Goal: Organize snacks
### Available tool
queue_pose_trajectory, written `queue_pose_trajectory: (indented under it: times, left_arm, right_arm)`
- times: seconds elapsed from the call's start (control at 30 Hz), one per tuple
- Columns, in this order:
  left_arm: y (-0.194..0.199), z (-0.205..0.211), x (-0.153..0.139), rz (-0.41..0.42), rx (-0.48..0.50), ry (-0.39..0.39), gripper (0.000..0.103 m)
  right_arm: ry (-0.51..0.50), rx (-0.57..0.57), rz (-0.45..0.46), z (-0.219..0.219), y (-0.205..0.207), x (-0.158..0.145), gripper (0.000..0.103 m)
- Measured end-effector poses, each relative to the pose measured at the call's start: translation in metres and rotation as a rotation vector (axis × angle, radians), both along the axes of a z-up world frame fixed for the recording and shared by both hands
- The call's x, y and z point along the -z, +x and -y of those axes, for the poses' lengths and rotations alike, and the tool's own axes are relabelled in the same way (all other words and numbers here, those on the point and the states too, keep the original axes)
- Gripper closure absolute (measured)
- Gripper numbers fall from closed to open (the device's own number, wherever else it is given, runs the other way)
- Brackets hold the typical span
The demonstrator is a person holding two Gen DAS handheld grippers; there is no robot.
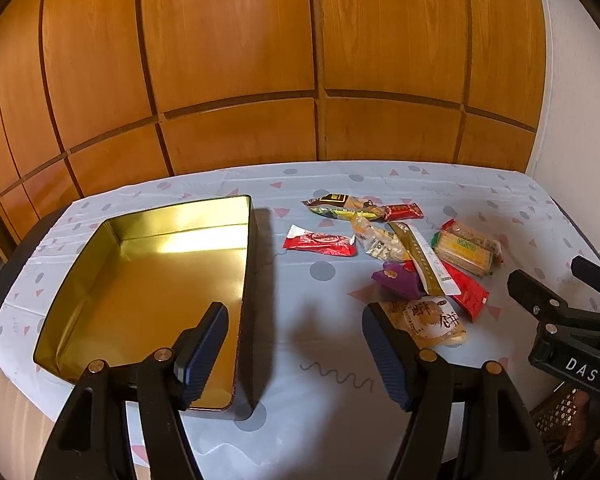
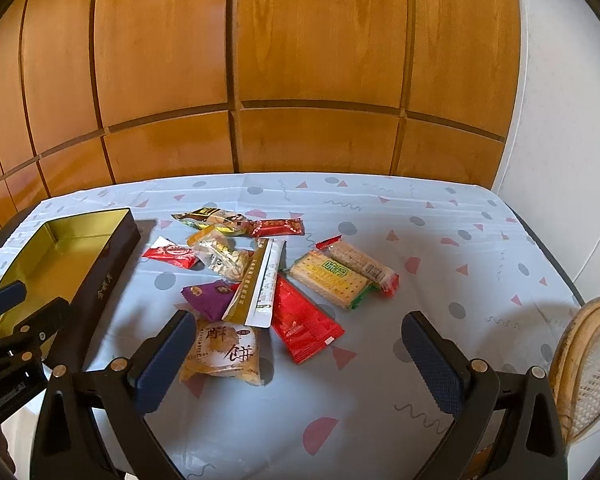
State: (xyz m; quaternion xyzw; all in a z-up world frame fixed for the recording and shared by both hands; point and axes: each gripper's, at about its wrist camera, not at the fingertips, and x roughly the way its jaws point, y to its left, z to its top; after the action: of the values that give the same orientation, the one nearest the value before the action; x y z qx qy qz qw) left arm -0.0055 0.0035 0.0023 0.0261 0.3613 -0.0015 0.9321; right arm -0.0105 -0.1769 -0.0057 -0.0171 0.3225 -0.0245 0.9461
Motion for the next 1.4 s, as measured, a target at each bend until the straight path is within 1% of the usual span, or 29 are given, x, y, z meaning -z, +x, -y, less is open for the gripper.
queue_pose_trajectory:
  times: [0.27, 0.43, 0.67, 0.8, 1.27, 1.4]
  left_arm:
    - [0.0, 0.001, 0.0, -0.008, 0.008, -0.015, 0.032]
    - [0.0, 0.001, 0.001, -0.014, 0.012, -0.012, 0.032]
    - [0.001, -0.001, 0.001, -0.015, 0.008, -0.013, 0.032]
    - [0.001, -0.002, 0.001, -0.015, 0.003, -0.014, 0.032]
    - [0.003, 0.001, 0.001, -0.021, 0.009, -0.012, 0.032]
    - [0.003, 0.004, 0.002, -0.021, 0.01, 0.0, 0.032]
  right_arm:
    - [0.004, 0.004, 0.0, 0.005, 0.001, 0.0, 0.0]
    - [0.013, 0.003, -0.021, 0.007, 0.002, 0.005, 0.0]
    - [0.009, -0.004, -0.019, 0.004, 0.002, 0.006, 0.0]
    - [0.008, -0.017, -0.033, -0.001, 0.003, 0.009, 0.0]
    - [0.014, -0.015, -0.033, 0.001, 0.004, 0.011, 0.0]
    - [0.018, -0.011, -0.034, 0.004, 0.005, 0.011, 0.0]
